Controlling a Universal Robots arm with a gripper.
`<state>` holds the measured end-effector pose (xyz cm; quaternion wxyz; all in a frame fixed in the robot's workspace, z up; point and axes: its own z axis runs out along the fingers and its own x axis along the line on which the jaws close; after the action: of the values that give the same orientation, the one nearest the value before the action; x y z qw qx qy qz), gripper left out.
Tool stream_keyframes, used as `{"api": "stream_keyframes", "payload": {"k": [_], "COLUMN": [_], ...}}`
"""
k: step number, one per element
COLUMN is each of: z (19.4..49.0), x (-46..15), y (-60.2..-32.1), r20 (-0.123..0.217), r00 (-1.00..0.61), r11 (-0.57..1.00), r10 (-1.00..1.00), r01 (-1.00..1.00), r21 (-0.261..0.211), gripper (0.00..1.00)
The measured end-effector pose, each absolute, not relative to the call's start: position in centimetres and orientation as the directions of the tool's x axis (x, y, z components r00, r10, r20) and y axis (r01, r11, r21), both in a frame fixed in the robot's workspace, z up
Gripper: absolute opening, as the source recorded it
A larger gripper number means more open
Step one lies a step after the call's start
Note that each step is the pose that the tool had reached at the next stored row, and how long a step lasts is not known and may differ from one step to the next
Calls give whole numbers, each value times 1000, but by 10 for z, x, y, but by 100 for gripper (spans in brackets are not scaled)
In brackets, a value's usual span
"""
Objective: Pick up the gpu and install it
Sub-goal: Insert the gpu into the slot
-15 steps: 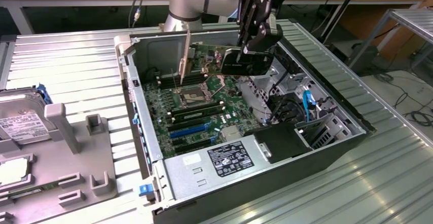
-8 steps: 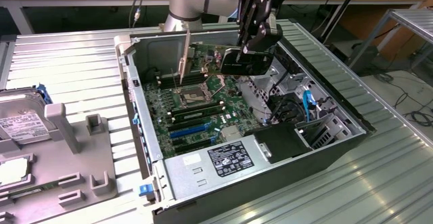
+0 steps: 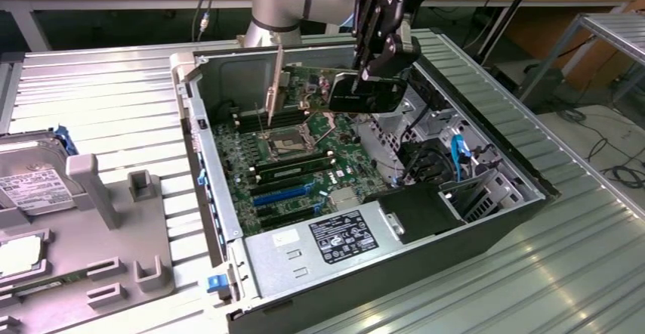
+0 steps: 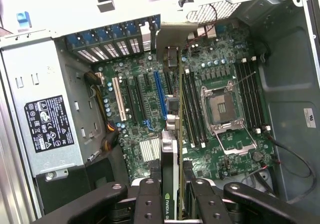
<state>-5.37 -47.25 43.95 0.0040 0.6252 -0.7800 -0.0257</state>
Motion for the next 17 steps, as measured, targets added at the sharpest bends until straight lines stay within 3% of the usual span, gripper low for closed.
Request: {"api": "stream_keyframes", "payload": {"k": [17], "z": [439], "x": [-54], "y": [-472], "r20": [-26], "r00": [-89], "r11": [87], "r10": [-996], "r01": [-995], "r21": [43], "gripper": [27]}}
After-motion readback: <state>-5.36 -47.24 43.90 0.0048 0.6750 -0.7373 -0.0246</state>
